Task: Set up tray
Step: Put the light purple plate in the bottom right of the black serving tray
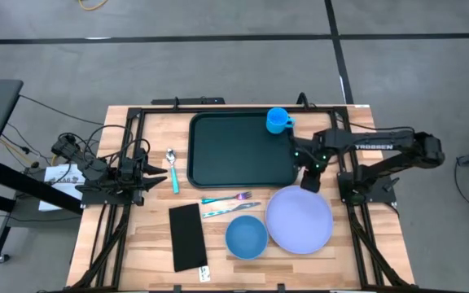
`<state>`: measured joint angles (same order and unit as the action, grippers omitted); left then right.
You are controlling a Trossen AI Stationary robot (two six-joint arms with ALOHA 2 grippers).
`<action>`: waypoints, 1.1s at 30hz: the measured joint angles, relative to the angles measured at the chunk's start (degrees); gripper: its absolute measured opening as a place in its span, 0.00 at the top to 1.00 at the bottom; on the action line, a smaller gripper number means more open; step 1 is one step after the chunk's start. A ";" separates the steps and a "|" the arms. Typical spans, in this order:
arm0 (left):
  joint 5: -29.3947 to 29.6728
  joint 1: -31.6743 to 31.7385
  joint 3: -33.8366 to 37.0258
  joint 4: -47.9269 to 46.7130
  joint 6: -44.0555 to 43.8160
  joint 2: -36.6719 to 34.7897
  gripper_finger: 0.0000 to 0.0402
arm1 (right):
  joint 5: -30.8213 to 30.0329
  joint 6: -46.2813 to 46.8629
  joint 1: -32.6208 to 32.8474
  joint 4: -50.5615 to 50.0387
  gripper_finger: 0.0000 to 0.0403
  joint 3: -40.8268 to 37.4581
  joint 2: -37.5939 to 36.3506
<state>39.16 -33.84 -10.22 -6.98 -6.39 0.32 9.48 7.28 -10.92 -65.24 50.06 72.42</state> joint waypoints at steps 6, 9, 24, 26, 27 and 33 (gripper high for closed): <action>0.15 0.00 0.00 0.00 0.04 0.00 0.77 | -0.85 -1.74 4.90 0.13 0.81 -0.04 -0.05; 0.17 0.02 0.00 0.00 0.04 0.02 0.77 | -2.96 1.92 6.02 1.34 0.81 -0.04 -0.02; 0.24 0.02 0.00 0.00 0.07 0.00 0.77 | -3.18 7.81 7.96 6.28 0.81 -4.48 0.00; 0.25 0.02 0.00 0.00 0.07 0.02 0.77 | -1.75 7.81 7.96 7.21 0.81 -5.40 0.00; 0.24 0.02 0.00 0.00 0.06 0.01 0.77 | -0.81 7.82 7.96 8.19 0.81 -6.04 0.00; 0.26 0.02 0.00 0.00 0.06 0.00 0.77 | 1.11 7.85 7.96 10.93 0.81 -8.44 0.02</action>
<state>39.42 -33.82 -10.22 -6.98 -6.34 0.32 10.59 15.14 -2.96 -54.31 41.62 72.44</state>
